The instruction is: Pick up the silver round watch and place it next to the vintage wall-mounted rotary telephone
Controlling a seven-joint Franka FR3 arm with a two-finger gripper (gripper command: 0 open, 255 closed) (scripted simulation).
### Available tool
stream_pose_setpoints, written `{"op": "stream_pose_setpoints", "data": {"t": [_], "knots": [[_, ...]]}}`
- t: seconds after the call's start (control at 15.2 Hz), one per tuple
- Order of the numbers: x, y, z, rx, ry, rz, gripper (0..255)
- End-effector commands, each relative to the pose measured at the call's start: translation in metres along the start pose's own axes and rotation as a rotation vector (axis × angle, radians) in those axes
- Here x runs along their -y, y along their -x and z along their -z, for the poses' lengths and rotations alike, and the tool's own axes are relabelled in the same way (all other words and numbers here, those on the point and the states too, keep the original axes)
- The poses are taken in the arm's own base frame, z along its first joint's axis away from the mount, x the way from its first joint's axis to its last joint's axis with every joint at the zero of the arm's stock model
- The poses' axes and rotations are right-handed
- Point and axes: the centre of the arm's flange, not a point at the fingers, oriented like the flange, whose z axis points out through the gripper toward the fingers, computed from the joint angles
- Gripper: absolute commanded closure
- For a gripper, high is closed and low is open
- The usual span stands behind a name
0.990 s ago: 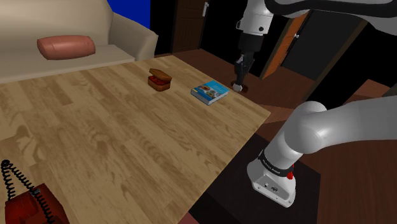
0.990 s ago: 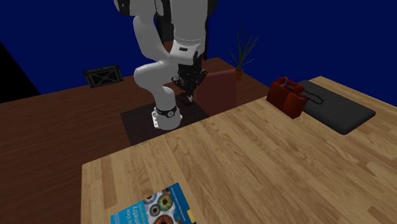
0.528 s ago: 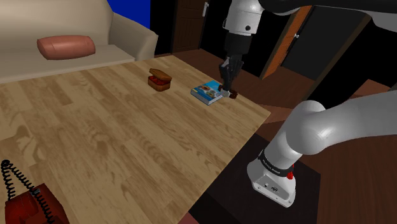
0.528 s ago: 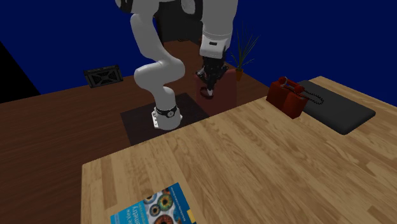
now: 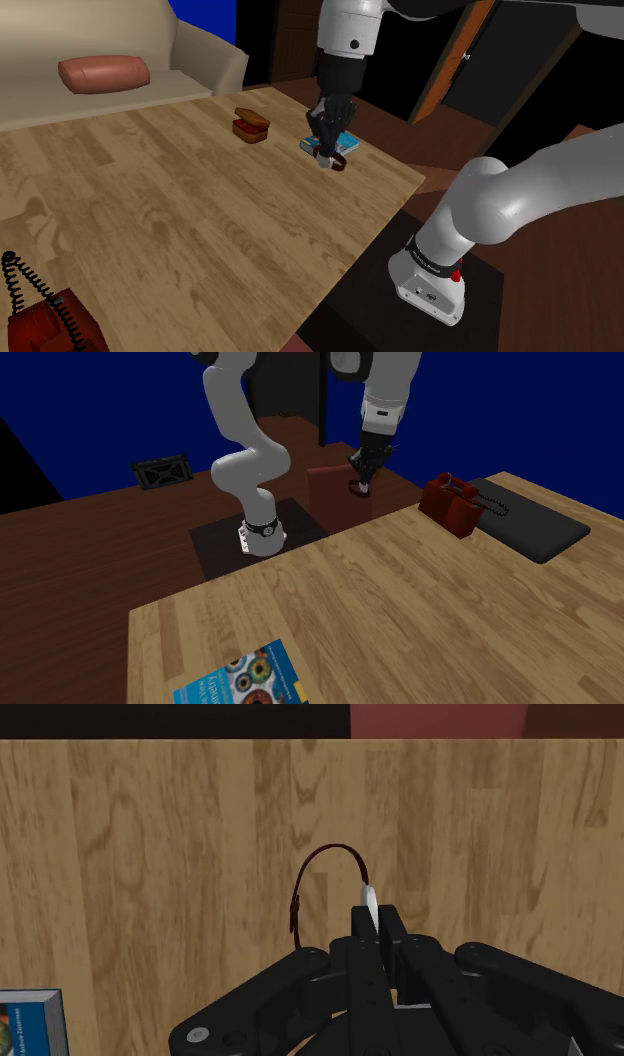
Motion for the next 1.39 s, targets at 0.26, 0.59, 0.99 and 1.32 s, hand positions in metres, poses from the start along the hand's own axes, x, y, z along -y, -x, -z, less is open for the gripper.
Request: {"op": "stream_pose_setpoints", "data": {"t": [0.26, 0.59, 0.99, 1.32], "knots": [[0.082, -0.004, -0.003, 0.001, -0.001, -0.001, 255], [0.147, -0.008, -0.005, 0.001, -0.001, -0.001, 255], [0.226, -0.014, -0.008, 0.001, -0.001, -0.001, 255], [0.288, -0.018, -0.010, 0.001, -0.001, -0.001, 255]]}}
